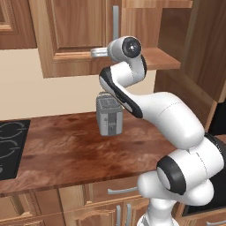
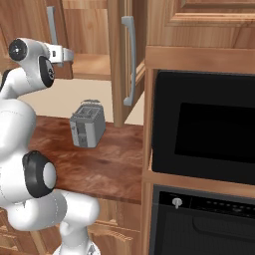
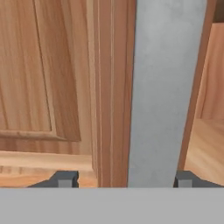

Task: Open the cabinet. Pick the bar soap and place it next to the sink. Then close the cabinet.

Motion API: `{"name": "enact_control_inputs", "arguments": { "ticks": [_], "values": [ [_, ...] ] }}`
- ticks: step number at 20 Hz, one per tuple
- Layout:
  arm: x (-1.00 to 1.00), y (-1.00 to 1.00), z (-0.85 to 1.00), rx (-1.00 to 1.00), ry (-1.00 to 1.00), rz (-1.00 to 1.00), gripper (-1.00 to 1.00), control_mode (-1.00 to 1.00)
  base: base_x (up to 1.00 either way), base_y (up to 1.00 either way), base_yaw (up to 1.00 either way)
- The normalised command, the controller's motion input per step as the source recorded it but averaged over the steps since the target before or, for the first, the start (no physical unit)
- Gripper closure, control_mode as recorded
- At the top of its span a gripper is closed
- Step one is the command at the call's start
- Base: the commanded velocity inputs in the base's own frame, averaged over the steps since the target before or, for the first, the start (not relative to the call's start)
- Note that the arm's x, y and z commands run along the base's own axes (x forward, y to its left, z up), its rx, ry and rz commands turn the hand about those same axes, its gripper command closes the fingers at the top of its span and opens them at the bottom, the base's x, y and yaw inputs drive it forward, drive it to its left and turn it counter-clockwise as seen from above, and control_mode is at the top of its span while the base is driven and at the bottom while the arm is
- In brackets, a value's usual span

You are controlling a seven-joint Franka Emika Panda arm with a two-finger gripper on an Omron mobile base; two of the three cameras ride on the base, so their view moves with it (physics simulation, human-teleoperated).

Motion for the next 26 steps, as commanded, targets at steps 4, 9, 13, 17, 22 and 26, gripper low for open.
{"name": "enact_control_inputs", "arguments": {
  "ticks": [4,9,13,17,22,26],
  "values": [
    [0.18,-0.02,0.00,0.00,0.01,0.00,-1.00,-1.00,0.00,0.00,0.00],
    [0.00,0.00,0.00,0.00,0.00,0.00,1.00,-1.00,0.00,0.00,0.00],
    [0.00,0.00,0.00,0.00,0.00,0.00,1.00,-1.00,0.00,0.00,0.00],
    [0.00,0.40,0.00,0.00,-0.01,0.00,1.00,-1.00,0.00,0.00,0.00],
    [0.00,0.75,0.00,0.00,0.00,0.03,1.00,-1.00,0.00,0.00,0.00],
    [0.00,0.80,0.00,0.00,0.00,0.07,1.00,-1.00,0.00,0.00,0.00]
  ]
}}
